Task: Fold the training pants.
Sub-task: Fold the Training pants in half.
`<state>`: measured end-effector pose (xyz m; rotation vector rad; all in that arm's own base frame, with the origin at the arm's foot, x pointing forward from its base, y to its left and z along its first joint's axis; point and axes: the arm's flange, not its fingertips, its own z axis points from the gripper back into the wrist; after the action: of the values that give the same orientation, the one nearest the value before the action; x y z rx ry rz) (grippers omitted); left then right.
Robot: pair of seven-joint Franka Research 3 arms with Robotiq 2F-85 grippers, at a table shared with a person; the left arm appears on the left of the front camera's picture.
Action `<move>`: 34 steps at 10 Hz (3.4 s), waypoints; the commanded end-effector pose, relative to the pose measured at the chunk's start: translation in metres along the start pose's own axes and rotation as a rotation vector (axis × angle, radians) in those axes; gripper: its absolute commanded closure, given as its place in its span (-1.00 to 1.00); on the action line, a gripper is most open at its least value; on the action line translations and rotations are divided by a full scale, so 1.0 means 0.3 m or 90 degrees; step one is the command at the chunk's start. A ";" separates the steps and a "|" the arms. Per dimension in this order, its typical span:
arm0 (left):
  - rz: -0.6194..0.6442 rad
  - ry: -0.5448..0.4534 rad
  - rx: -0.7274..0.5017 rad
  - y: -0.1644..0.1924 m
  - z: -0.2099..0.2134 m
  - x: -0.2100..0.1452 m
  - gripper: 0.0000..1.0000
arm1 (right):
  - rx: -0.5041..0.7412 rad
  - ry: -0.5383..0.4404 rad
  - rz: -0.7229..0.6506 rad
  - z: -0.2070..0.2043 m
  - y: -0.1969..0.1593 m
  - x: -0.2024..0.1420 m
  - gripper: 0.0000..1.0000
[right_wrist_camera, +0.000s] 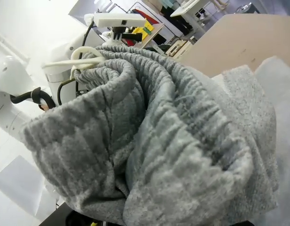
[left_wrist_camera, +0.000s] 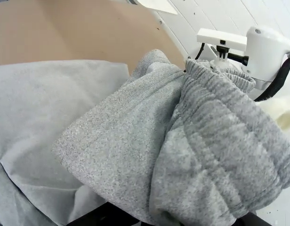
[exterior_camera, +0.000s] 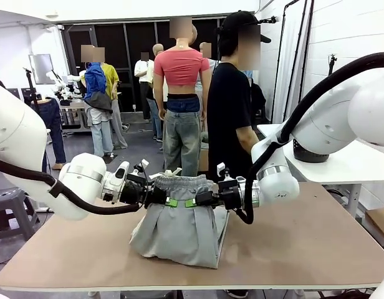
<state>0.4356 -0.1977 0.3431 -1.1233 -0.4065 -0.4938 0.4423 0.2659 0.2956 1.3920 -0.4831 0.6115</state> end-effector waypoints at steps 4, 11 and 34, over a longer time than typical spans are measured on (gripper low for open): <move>0.000 0.000 0.000 0.000 0.000 0.000 1.00 | 0.000 0.000 0.000 0.000 0.000 0.000 1.00; 0.134 0.029 0.074 0.166 -0.091 0.153 1.00 | -0.024 -0.046 -0.137 0.051 -0.171 0.061 1.00; 0.291 -0.027 0.152 0.433 0.065 0.203 -1.00 | -0.205 -0.042 -0.373 0.273 -0.334 0.043 -1.00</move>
<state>0.5613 -0.1496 0.2735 -0.9692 -0.2154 -0.0444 0.5283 0.1854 0.2326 1.2258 -0.2096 0.0246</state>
